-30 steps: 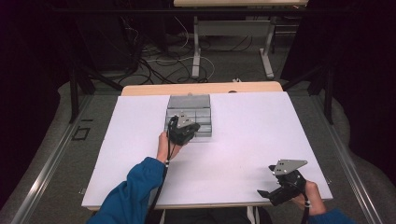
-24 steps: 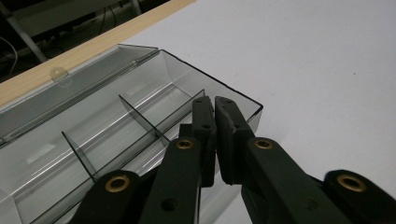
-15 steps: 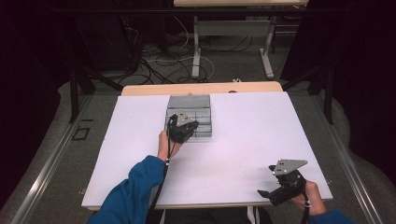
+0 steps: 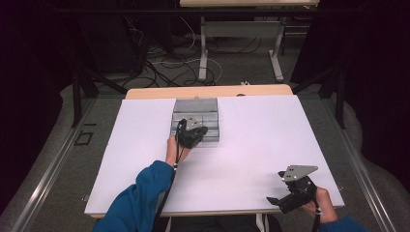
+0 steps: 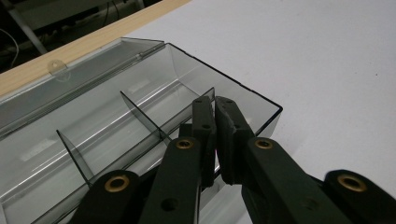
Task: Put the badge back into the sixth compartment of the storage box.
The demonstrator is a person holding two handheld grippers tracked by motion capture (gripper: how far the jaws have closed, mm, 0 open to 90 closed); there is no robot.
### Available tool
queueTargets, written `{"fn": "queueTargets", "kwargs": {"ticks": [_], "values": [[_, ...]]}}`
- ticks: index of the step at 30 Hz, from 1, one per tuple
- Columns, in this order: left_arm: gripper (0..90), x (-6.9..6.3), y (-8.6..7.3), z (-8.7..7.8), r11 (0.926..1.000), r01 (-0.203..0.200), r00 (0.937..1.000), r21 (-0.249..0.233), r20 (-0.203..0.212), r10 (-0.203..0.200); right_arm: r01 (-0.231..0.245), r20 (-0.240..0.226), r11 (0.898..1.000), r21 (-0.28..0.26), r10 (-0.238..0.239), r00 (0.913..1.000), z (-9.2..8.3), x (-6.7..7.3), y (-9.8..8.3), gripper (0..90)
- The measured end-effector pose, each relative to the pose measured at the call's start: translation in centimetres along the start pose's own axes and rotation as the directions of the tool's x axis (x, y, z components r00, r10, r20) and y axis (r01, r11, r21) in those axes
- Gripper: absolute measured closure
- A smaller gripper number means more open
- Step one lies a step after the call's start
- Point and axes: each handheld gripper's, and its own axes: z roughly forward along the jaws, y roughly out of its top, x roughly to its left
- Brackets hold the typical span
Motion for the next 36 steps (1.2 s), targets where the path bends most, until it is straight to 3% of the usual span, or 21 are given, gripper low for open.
{"fn": "queueTargets", "kwargs": {"ticks": [10,16,19,22,26,31,36], "values": [[86.5,0.0,-0.2,0.2,0.9998,0.013,0.9999,0.012,-0.001,-0.013,0.007,-0.008,1.000,0.011,-0.007,0.9999,-0.1,0.0,0.0,2.7],[78.1,-0.1,0.0,-0.1,0.9996,0.027,0.9996,-0.004,-0.009,-0.027,0.007,-0.006,1.000,0.012,-0.007,1.0000,-0.1,0.0,0.0,2.7],[68.8,-0.2,0.0,-0.6,0.9994,0.033,0.9994,0.007,-0.010,-0.033,0.007,-0.004,1.000,0.011,-0.007,1.0000,-0.1,0.0,0.0,2.7],[53.2,-0.3,0.0,-1.1,0.9988,0.046,0.9989,0.019,-0.010,-0.046,0.002,0.001,1.000,0.003,-0.002,1.0000,-0.1,0.1,0.0,2.7],[34.9,-0.5,0.0,-2.0,0.9987,0.024,0.9997,0.045,-0.008,-0.023,0.007,0.002,1.000,0.001,-0.007,1.0000,-0.1,0.0,0.0,2.7],[19.2,-0.9,-0.4,-3.1,0.9970,-0.002,0.9997,0.078,-0.022,0.004,0.008,0.000,1.000,0.012,-0.008,1.0000,-0.1,0.0,0.0,2.7],[6.1,-1.1,-0.7,-4.4,0.9915,0.010,0.9994,0.130,-0.034,-0.006,0.013,0.005,1.000,0.002,-0.013,0.9999,-0.1,0.0,0.0,2.9]]}}
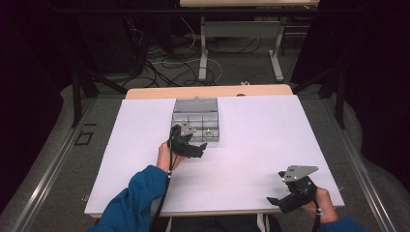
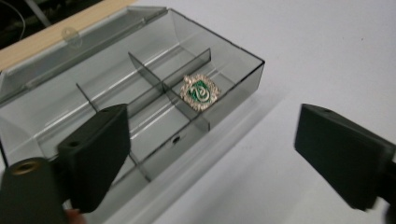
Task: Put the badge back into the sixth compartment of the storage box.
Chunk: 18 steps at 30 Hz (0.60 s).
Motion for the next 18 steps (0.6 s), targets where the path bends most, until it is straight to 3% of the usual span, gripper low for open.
{"fn": "queueTargets", "kwargs": {"ticks": [4,18], "values": [[0.4,-0.2,-0.5,-1.1,0.9996,-0.006,1.0000,0.027,0.003,0.006,0.001,0.003,1.000,-0.001,-0.001,1.0000,0.0,0.0,0.0,2.8],[0.3,-1.3,-3.1,-4.7,0.9983,-0.037,0.9993,0.045,0.003,0.037,-0.010,0.014,1.000,-0.001,0.010,0.9999,-0.1,-0.1,0.0,2.9]]}}
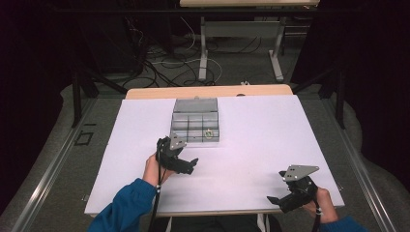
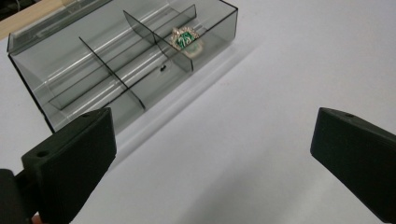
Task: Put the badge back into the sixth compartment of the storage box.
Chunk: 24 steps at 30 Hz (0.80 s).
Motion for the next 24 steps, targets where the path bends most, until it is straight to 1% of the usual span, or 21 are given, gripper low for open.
{"fn": "queueTargets", "kwargs": {"ticks": [3,4,5,6,9,11,12,13,15,16,17,18,20,21,24], "values": [[0.3,-0.3,-0.8,-0.7,1.0000,-0.006,1.0000,0.005,0.001,0.006,-0.003,-0.009,1.000,0.008,0.003,1.0000,0.0,0.0,0.0,2.9],[0.3,-0.3,-1.1,-0.9,0.9999,-0.006,1.0000,0.016,0.002,0.006,-0.003,-0.007,1.000,0.009,0.003,1.0000,0.0,0.0,0.0,2.8],[0.3,-0.4,-1.4,-1.1,0.9998,-0.013,0.9999,0.017,-0.001,0.013,-0.002,-0.010,1.000,0.010,0.003,0.9999,0.0,0.0,0.0,2.9],[0.3,-0.5,-1.6,-1.3,0.9998,-0.012,0.9999,0.016,-0.001,0.012,-0.006,-0.012,1.000,0.010,0.006,0.9999,0.0,0.1,0.0,2.9],[0.3,-0.6,-2.3,-2.0,0.9996,-0.016,0.9999,0.025,-0.002,0.016,-0.005,-0.004,1.000,0.005,0.005,1.0000,0.0,0.1,0.0,2.9],[0.3,-0.6,-2.7,-2.4,0.9998,-0.012,0.9999,0.018,0.001,0.012,-0.005,-0.010,1.000,0.009,0.005,0.9999,0.0,0.1,0.0,2.9],[0.3,-0.7,-2.9,-2.7,0.9996,-0.008,1.0000,0.025,0.002,0.008,-0.002,-0.007,1.000,0.008,0.002,1.0000,0.0,0.0,0.0,2.9],[0.3,-0.7,-3.1,-2.9,0.9997,-0.015,0.9999,0.021,-0.002,0.015,-0.001,-0.008,1.000,0.009,0.001,1.0000,0.0,0.0,0.0,2.9],[0.3,-0.8,-3.6,-3.3,0.9996,-0.016,0.9999,0.022,-0.001,0.016,-0.005,-0.013,1.000,0.012,0.005,0.9999,0.0,0.1,0.0,2.9],[0.3,-0.9,-3.8,-3.5,0.9996,-0.006,1.0000,0.029,0.006,0.006,-0.005,-0.012,1.000,0.011,0.005,0.9999,0.0,0.1,0.0,2.9],[0.3,-1.0,-4.0,-3.7,0.9996,-0.013,0.9999,0.024,-0.002,0.013,-0.006,-0.013,1.000,0.013,0.006,0.9999,0.0,0.1,0.0,2.9],[0.3,-1.1,-4.2,-3.8,0.9996,-0.009,1.0000,0.028,0.003,0.009,-0.001,-0.011,1.000,0.013,0.001,0.9999,0.0,0.0,0.0,2.9],[0.3,-1.2,-4.6,-4.1,0.9993,-0.016,0.9999,0.033,-0.003,0.016,-0.007,-0.009,1.000,0.008,0.007,0.9999,0.0,0.1,0.0,2.9],[0.3,-1.3,-4.8,-4.3,0.9994,-0.011,0.9999,0.032,0.004,0.011,-0.005,-0.014,1.000,0.012,0.005,0.9999,0.0,0.1,0.0,2.9],[0.3,-1.3,-5.4,-4.9,0.9993,-0.009,1.0000,0.037,0.004,0.009,-0.008,-0.015,1.000,0.010,0.008,0.9999,0.0,0.1,0.0,2.9]]}}
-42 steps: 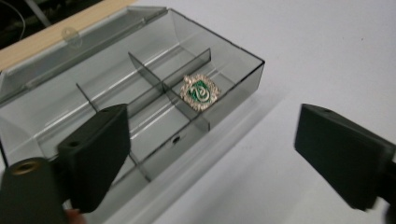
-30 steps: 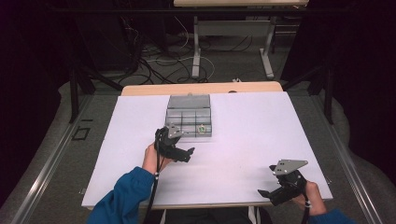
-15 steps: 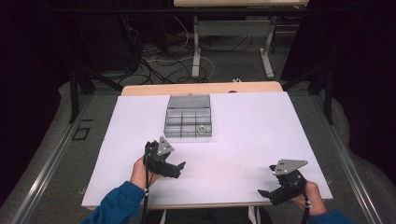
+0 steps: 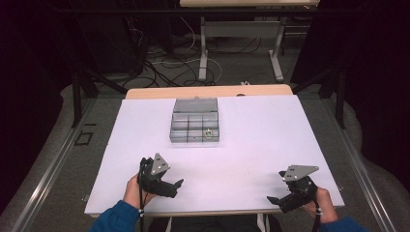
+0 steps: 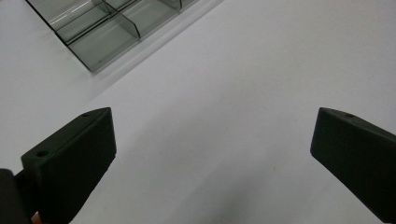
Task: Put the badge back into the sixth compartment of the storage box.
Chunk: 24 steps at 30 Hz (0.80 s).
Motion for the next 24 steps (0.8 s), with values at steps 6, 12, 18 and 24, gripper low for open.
{"fn": "queueTargets", "kwargs": {"ticks": [6,12,18,24], "values": [[0.3,0.0,-1.0,-0.9,0.9999,0.010,0.9999,-0.003,-0.007,-0.010,0.005,0.007,1.000,-0.001,-0.005,1.0000,0.0,0.0,0.0,2.9],[0.3,-0.2,-1.8,-1.4,0.9999,0.010,0.9999,-0.006,-0.008,-0.010,0.000,0.008,1.000,0.010,0.000,1.0000,0.0,0.0,0.0,2.9],[0.3,-0.3,-2.4,-1.8,0.9999,0.010,0.9998,-0.003,-0.014,-0.010,0.006,0.017,1.000,-0.001,-0.006,0.9998,0.1,0.0,0.0,2.9],[0.2,-0.3,-2.9,-2.2,0.9998,0.019,0.9998,-0.004,-0.010,-0.020,0.001,0.010,1.000,0.004,-0.001,0.9999,0.1,0.0,0.0,2.9]]}}
